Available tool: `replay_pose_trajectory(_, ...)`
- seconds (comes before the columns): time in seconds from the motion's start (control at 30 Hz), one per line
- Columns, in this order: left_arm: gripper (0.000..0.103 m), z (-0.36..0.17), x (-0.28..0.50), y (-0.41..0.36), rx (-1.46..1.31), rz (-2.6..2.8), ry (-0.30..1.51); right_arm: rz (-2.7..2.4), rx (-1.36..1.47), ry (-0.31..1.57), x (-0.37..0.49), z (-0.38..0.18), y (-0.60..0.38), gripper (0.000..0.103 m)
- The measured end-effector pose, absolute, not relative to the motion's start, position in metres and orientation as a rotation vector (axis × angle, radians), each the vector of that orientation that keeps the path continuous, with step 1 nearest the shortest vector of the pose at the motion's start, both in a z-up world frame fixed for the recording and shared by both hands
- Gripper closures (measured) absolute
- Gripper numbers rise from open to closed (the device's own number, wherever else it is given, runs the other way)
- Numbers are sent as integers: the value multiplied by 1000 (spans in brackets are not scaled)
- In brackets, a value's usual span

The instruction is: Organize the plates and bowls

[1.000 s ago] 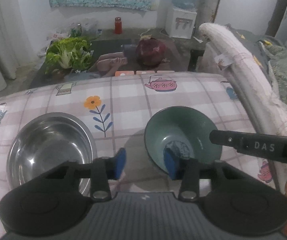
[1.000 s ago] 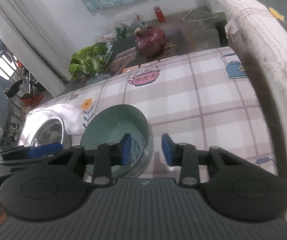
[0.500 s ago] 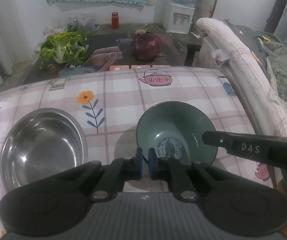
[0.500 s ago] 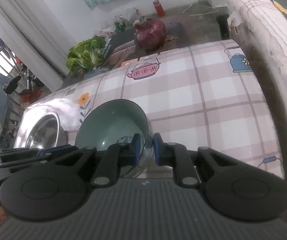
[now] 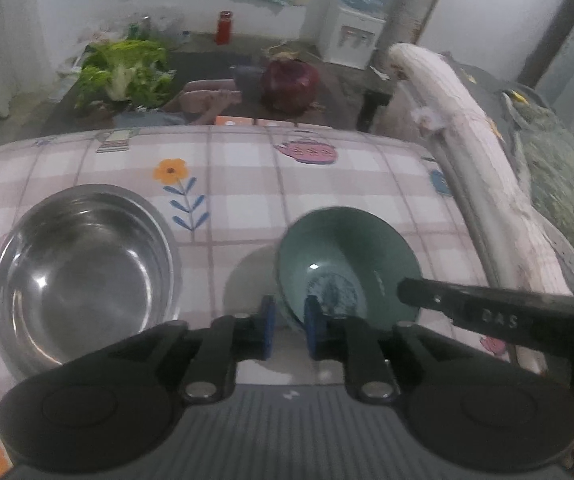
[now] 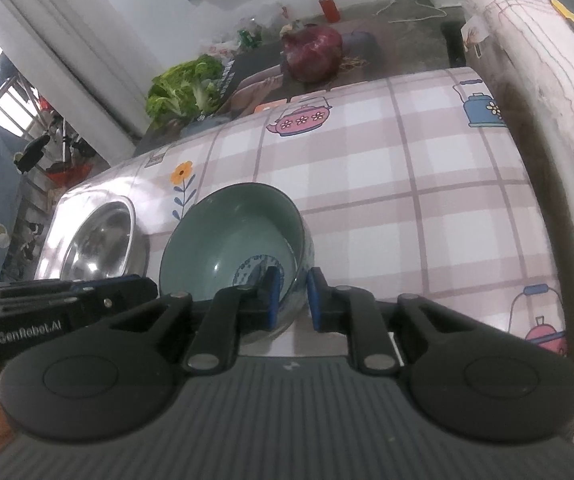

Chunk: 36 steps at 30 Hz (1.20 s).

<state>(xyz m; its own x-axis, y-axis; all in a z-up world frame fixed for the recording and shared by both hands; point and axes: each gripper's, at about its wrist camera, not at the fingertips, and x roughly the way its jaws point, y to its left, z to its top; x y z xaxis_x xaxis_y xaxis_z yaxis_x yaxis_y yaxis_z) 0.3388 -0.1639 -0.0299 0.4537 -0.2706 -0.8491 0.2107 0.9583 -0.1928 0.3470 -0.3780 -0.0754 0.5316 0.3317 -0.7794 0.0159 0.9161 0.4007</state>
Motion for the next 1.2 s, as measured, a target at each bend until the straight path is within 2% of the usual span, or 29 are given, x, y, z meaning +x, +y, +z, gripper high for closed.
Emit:
replay_pose_trajectory(0.4, 83, -58, 366, -164, -131, -272, 1139, 168, 444, 1035, 366, -94, -378, 86)
replay_pose_trajectory(0.43, 90, -59, 366, -165, -128, -280, 1142, 168, 451, 1036, 367, -96, -378, 86)
replay_pose_trajectory(0.47, 90, -58, 365, -167, -113, -285, 1139, 168, 456, 1036, 368, -97, -379, 87)
replay_pose_trajectory(0.87, 87, -56, 349, -183, 22, -256, 1117, 197, 490, 1054, 365, -105, -380, 86)
replay_pose_trajectory(1.2, 87, -66, 352, -186, 22, -243, 1121, 183, 525, 1061, 366, -115, -375, 86)
